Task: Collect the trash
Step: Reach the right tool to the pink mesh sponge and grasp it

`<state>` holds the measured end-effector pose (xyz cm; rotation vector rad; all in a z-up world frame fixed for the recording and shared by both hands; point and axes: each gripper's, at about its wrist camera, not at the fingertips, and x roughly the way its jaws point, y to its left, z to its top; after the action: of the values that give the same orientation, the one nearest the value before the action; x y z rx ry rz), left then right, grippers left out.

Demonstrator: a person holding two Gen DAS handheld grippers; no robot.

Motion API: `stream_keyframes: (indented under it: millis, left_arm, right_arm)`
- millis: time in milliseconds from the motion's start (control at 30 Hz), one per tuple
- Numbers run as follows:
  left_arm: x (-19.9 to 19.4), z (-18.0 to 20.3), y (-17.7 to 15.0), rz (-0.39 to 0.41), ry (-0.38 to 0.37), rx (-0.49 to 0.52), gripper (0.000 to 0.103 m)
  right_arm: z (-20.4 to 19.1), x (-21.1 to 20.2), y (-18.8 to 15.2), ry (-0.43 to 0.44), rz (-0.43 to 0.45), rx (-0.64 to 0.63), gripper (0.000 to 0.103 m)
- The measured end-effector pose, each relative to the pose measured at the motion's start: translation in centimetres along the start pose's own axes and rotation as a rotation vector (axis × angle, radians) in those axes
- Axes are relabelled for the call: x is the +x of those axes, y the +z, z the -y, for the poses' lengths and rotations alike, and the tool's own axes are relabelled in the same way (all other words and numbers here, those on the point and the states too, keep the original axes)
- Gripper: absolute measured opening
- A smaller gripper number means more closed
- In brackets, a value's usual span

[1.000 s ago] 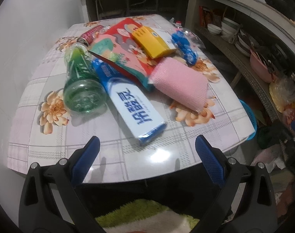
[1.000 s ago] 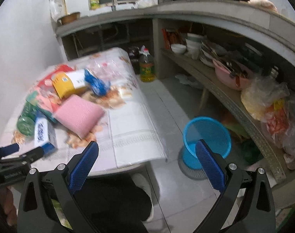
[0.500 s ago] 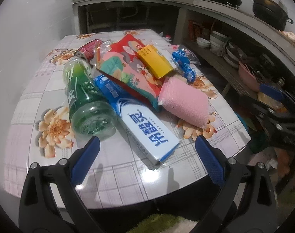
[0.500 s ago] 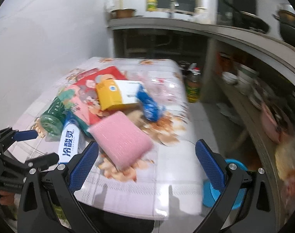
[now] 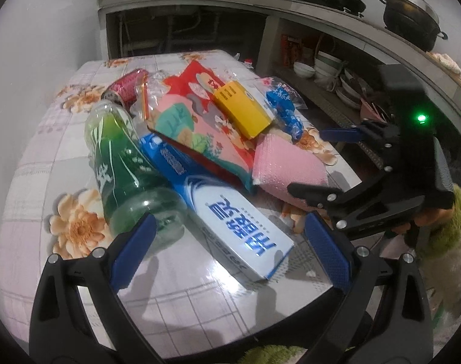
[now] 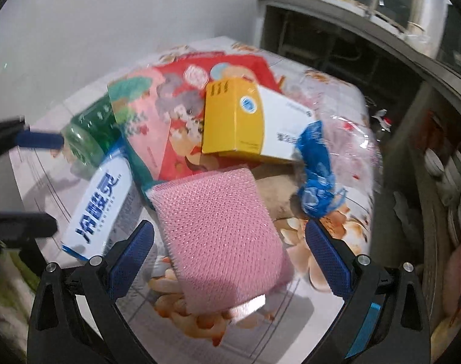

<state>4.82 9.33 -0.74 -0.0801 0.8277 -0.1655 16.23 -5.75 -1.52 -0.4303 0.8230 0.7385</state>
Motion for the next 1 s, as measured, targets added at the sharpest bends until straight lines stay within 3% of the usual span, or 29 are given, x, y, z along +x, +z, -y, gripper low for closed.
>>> stream_keyframes:
  millis: [200,367,500,800,1000]
  left_arm:
    - [-0.3,-0.2,0.5,0.032,-0.034,0.024,0.095]
    - [-0.7,-0.6,0.4,0.066,-0.099,-0.011,0.095]
    - [-0.8,-0.3,0.4,0.065,-0.1,-0.006,0.095]
    - [-1.2,0.5,0.7,0.078,-0.15,-0.031,0.095]
    - [-0.9,1.2,3.3,0.112,-0.201,-0.053,0.095]
  right_arm:
    - [0.5,1.8,-0.3,0.064,-0.062,0.007,0.097]
    - [0.5,1.5,-1.0,0.088,-0.06,0.041,0.09]
    - [0.6,0.5,-1.9,0.093,-0.052,0.071,0.087]
    - [0.8,-3.0,-5.9,-0.004,-0.063,0.253,0.087]
    - [1.9,-5.5,-8.9,-0.094,-0.06,0.411,0.087]
